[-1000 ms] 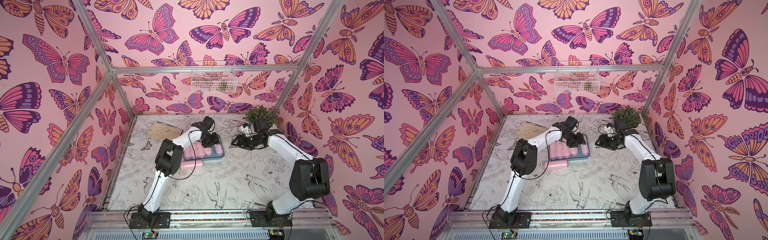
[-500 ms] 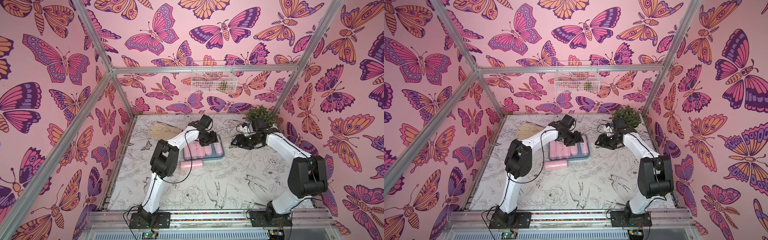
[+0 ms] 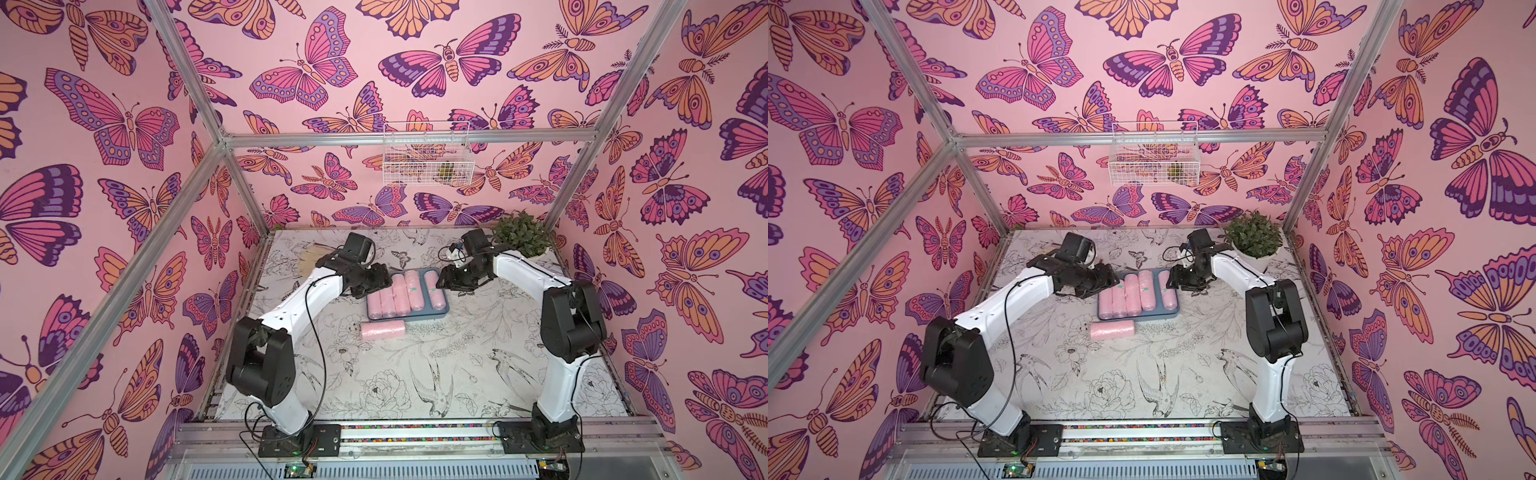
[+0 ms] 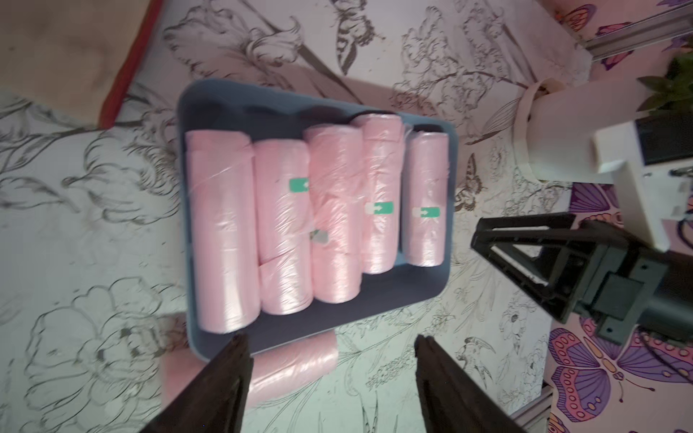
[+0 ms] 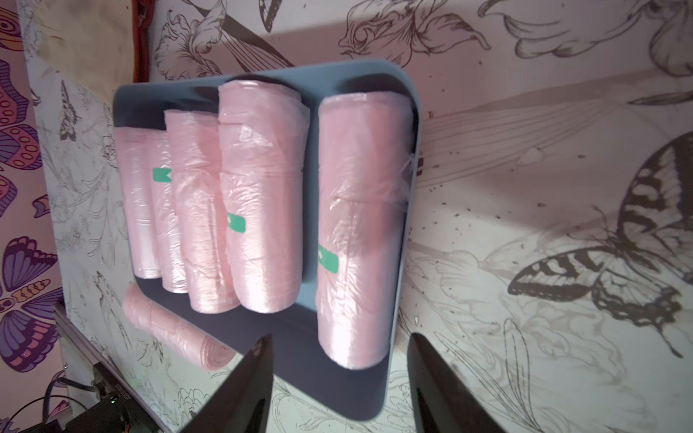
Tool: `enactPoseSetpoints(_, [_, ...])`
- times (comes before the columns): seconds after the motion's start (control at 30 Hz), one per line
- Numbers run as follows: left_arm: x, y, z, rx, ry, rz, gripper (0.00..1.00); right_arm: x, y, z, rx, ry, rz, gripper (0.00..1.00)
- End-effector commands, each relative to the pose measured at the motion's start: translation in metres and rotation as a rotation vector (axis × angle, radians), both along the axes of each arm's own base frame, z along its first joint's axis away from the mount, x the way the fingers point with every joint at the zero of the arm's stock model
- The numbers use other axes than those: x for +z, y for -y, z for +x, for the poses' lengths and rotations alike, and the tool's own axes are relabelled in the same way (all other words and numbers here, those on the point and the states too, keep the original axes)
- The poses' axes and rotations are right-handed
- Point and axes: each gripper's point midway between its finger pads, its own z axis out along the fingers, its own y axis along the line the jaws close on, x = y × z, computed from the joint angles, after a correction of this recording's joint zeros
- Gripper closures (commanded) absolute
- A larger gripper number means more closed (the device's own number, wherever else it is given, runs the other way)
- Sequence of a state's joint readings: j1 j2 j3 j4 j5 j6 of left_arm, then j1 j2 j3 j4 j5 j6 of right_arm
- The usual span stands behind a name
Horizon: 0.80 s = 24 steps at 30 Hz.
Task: Put the roll of trash bags into the storage box
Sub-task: Place the roll of trash bags in the storage box, then move the roll of trash bags to the storage box.
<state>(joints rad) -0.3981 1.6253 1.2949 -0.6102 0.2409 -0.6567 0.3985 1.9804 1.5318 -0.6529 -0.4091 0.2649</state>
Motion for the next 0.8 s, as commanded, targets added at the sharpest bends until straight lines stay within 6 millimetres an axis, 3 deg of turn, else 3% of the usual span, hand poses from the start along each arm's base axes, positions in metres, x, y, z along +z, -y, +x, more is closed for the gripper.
enactPoseSetpoints(0.0, [-0.022, -0.019, -0.023, 0.007, -0.051, 0.045, 0.26, -0.005, -0.006, 0.004, -0.006, -0.011, -0.031, 0.39])
enactPoseSetpoints(0.2, [-0.036, -0.032, -0.045, 0.017, -0.085, 0.054, 0.25, -0.016, -0.015, 0.009, 0.007, -0.026, -0.040, 0.41])
enactPoseSetpoints(0.77, [-0.049, -0.041, -0.057, 0.026, -0.112, 0.065, 0.23, -0.036, -0.035, 0.014, 0.008, -0.085, 0.029, 0.46])
